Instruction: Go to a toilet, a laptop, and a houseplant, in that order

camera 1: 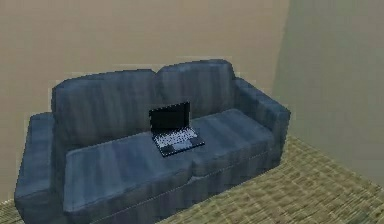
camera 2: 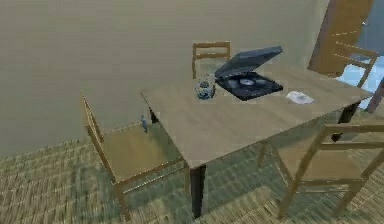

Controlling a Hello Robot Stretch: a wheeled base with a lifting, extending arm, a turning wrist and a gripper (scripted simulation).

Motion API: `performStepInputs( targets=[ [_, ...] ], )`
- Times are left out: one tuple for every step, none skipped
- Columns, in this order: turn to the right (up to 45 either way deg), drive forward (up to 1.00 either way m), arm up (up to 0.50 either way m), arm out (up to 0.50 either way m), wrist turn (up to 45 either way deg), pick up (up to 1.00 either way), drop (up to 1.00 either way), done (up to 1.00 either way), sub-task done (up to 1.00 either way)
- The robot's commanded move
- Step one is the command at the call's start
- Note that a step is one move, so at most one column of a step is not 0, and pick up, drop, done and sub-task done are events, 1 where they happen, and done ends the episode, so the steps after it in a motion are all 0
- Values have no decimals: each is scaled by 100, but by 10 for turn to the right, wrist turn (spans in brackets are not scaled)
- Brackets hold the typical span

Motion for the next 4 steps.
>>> performStepInputs(
  targets=[
    [-240, 0, 0, 0, 0, 0, 0, 0, 0],
    [0, 40, 0, 0, 0, 0, 0, 0, 0],
    [270, 0, 0, 0, 0, 0, 0, 0, 0],
    [0, 0, 0, 0, 0, 0, 0, 0, 100]
  ],
)
